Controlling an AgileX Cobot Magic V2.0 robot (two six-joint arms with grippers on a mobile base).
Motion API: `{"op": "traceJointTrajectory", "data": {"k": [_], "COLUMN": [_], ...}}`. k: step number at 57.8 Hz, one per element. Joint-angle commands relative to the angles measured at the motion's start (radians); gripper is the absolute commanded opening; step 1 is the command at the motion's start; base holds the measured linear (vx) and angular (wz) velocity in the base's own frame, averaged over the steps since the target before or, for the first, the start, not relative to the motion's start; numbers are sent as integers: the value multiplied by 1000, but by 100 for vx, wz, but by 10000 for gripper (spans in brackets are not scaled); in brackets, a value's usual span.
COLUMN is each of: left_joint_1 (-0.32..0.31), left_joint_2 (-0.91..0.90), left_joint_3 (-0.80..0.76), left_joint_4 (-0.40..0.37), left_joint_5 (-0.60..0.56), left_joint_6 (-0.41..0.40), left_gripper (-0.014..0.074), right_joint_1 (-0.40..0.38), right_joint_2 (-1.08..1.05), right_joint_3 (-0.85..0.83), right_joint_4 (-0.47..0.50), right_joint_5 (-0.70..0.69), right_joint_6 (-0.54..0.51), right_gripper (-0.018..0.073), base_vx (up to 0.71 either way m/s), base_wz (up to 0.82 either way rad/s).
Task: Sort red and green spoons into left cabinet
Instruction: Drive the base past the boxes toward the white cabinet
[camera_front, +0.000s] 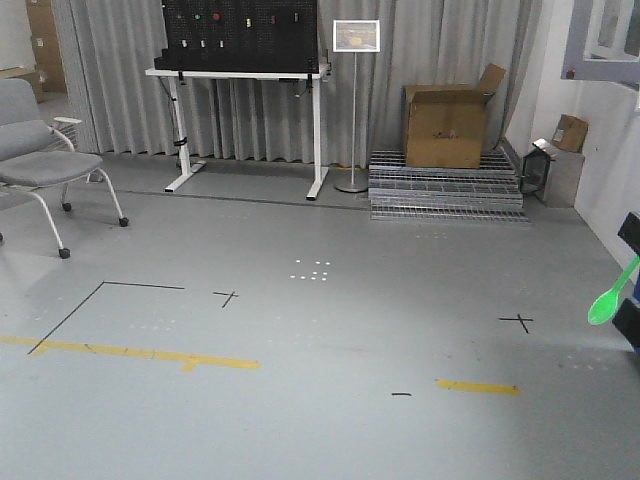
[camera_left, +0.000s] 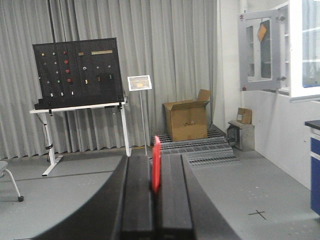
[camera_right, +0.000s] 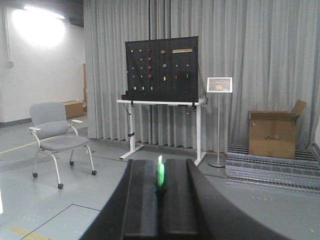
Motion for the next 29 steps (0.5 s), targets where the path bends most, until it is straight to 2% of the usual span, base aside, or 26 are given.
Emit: {"op": "traceJointTrajectory", "data": {"k": [1, 29], "left_joint_1": [-7, -7], "left_joint_2": [-4, -4], "left_joint_3": [-28, -28], "left_joint_4": [-5, -5], "left_joint_5": [-67, -65], "left_joint_6": [-8, -8], "left_gripper": [-6, -6], "right_joint_1": [-4, -4], "right_joint_2": [-11, -11], "right_joint_3": [-31, -31], "right_joint_4": [12, 12], "right_joint_5": [-66, -66], "right_joint_6": [2, 2], "right_gripper": [-9, -9], "base_vx": [60, 60], "base_wz": [12, 2]}}
